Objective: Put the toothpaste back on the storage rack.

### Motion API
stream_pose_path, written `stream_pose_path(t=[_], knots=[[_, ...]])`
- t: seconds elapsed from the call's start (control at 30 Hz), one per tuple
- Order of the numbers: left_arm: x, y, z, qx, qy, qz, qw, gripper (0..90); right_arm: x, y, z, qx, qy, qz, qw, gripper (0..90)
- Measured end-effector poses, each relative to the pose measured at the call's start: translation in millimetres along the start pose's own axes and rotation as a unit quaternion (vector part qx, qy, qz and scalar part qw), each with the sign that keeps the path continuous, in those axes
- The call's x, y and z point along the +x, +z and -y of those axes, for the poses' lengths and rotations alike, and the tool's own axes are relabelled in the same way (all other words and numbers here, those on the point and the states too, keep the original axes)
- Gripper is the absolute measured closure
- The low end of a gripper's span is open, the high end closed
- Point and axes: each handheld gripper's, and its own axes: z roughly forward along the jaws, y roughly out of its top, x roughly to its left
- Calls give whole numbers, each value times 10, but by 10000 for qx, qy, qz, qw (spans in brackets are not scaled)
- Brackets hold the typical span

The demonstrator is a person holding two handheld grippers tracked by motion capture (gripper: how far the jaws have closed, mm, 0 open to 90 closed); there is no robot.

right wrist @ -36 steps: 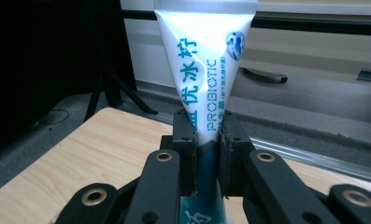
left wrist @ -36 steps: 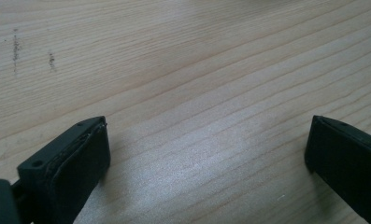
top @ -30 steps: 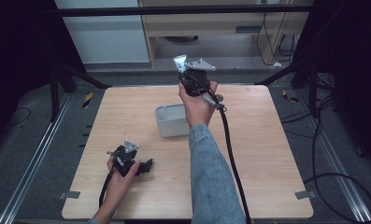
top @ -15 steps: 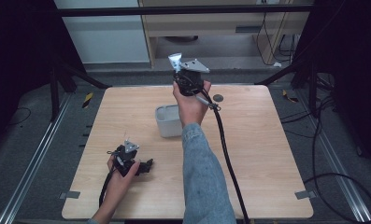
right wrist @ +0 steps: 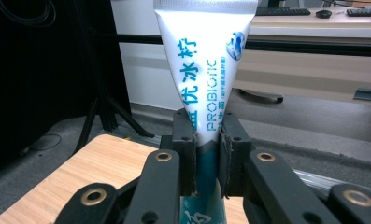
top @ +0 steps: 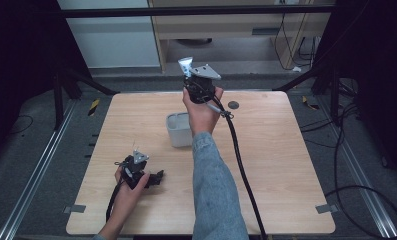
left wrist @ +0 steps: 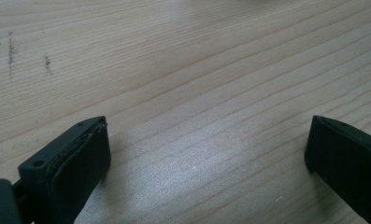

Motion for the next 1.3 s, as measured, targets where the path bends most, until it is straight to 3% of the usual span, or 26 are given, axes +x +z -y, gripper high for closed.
stream_pose_path(t=[0.13, 0.67, 0.9, 1.1, 1.3], knots=[[0, 0, 0, -1, 0, -1, 10000, 0, 36, 12, 25, 24, -105, 38, 9999, 794], [1, 0, 0, 0, 3, 6, 10000, 0, 29, 127, 204, 136, 124, 11, 9998, 794], [3, 2, 0, -10, 8, 15, 10000, 0, 93, 190, 256, 195, 3, -6, 9998, 792], [3, 3, 0, -10, 7, 18, 10000, 0, 79, 220, 354, 251, 114, -13, 9996, 793], [3, 4, -1, -12, 6, 17, 10000, 0, 69, 231, 434, 338, 66, -3, 9994, 792]])
